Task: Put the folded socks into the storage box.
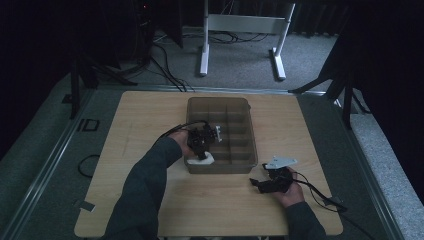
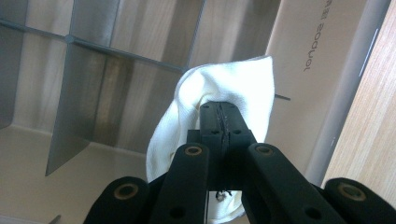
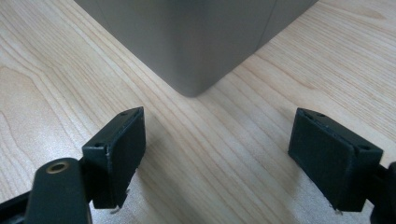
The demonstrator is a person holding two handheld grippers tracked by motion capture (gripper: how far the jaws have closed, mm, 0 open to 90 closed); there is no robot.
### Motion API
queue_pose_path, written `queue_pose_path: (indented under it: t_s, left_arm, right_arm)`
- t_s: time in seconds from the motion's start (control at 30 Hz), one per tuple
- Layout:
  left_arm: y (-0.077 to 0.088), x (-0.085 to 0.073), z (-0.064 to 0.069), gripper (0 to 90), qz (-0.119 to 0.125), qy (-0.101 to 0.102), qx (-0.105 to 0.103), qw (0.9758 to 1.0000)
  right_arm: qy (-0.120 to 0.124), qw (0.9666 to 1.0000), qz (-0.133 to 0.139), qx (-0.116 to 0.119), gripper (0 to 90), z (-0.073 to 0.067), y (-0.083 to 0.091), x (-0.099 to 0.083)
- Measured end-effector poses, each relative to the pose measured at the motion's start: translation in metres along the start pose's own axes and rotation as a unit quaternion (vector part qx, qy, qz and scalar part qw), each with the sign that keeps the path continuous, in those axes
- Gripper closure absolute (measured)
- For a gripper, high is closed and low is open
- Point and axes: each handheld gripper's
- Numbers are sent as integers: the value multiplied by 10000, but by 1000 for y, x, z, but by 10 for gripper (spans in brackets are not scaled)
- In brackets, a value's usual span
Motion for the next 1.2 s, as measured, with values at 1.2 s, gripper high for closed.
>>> queue_pose_path:
  t_s: [1.2]
  left_arm:
    - [-22,-3,2,900,-224,30,-50,9997]
  right_arm:
    - [5,10000,-1,-3,187,0,0,0]
Point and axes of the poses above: each handheld gripper's, and its own axes: y roughly backward along the jaws, x roughly out of its top, z roughly to its right, and after that the axes turned 6 degrees about x, right-handed
